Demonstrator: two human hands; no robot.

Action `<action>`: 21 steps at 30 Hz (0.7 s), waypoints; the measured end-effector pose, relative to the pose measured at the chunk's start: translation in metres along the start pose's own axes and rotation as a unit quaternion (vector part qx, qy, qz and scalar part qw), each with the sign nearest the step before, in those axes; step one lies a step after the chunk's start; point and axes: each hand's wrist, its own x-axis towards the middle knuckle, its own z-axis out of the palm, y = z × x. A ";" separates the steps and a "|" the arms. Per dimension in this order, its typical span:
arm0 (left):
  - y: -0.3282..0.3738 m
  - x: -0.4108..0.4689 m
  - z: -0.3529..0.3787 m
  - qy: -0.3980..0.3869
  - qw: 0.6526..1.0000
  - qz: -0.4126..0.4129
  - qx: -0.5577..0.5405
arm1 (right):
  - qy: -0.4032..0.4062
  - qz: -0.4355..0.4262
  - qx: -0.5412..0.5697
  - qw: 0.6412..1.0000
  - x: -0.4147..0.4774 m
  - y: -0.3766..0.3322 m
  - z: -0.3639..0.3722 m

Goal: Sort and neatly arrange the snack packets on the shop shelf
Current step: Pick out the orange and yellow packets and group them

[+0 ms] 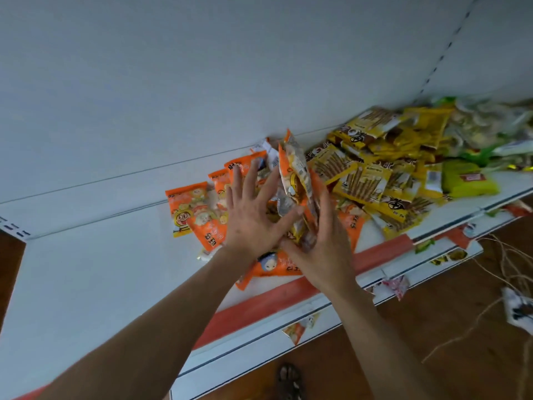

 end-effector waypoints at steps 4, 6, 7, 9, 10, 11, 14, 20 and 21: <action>0.020 0.030 0.017 -0.039 0.998 -0.037 -0.009 | 0.040 -0.029 0.047 0.998 0.018 0.015 -0.017; 0.031 0.046 0.021 -0.084 0.994 -0.067 -0.025 | 0.056 -0.006 0.019 0.998 0.025 0.020 -0.017; 0.034 0.052 0.020 -0.108 0.990 -0.078 -0.042 | 0.062 0.005 0.011 0.998 0.028 0.022 -0.017; 0.033 0.058 0.011 -0.129 0.980 -0.098 -0.112 | 0.073 -0.003 0.004 0.997 0.034 0.025 -0.016; 0.030 0.054 0.003 -0.117 0.975 -0.107 -0.153 | 0.078 -0.017 0.004 0.997 0.036 0.025 -0.016; 0.024 0.046 -0.007 -0.089 0.973 -0.112 -0.180 | 0.078 -0.026 0.006 0.997 0.038 0.024 -0.015; -0.012 0.003 -0.036 0.041 0.983 -0.121 -0.131 | 0.045 -0.029 0.013 0.998 0.041 0.019 -0.008; -0.064 -0.045 -0.038 -0.081 0.956 -0.274 0.062 | 0.014 -0.024 -0.024 0.999 0.039 0.014 0.007; -0.057 -0.043 -0.031 -0.074 0.960 -0.267 0.048 | 0.016 -0.020 -0.025 0.999 0.039 0.014 0.008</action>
